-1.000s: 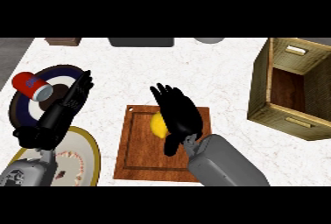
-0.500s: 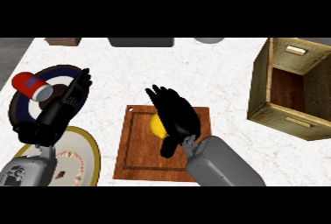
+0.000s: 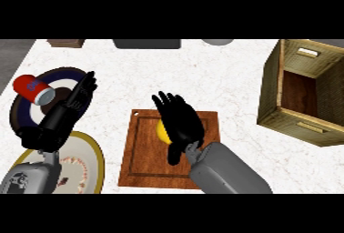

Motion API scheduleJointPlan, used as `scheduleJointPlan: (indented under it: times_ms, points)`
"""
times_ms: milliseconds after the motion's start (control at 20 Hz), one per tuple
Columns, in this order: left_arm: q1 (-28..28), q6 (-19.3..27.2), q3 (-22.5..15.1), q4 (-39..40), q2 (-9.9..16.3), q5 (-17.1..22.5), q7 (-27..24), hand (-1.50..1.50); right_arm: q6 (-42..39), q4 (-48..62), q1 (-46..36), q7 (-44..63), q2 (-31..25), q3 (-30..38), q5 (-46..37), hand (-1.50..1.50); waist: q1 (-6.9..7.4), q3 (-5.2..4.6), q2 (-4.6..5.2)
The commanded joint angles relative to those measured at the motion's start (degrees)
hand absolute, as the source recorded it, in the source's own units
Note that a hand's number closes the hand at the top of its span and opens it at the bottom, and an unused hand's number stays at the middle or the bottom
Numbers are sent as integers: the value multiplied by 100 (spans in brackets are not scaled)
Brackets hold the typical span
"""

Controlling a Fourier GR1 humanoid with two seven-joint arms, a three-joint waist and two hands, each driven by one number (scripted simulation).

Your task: Pick the lemon from the cutting board and place it in the basket

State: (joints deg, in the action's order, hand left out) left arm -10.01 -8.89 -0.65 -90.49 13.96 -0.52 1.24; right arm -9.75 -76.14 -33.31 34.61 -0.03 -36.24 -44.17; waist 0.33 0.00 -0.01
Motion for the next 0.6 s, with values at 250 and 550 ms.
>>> scheduleJointPlan:
  times_ms: [250,550]
  points:
    - [196,-6,2,-202,-222,-195,-66,0,812,529,96,258,3,-852,88,-150,18,0,2]
    - [498,-264,145,-497,-90,-101,-80,0,1024,1520,-429,-123,3,-518,314,-150,37,1,0]
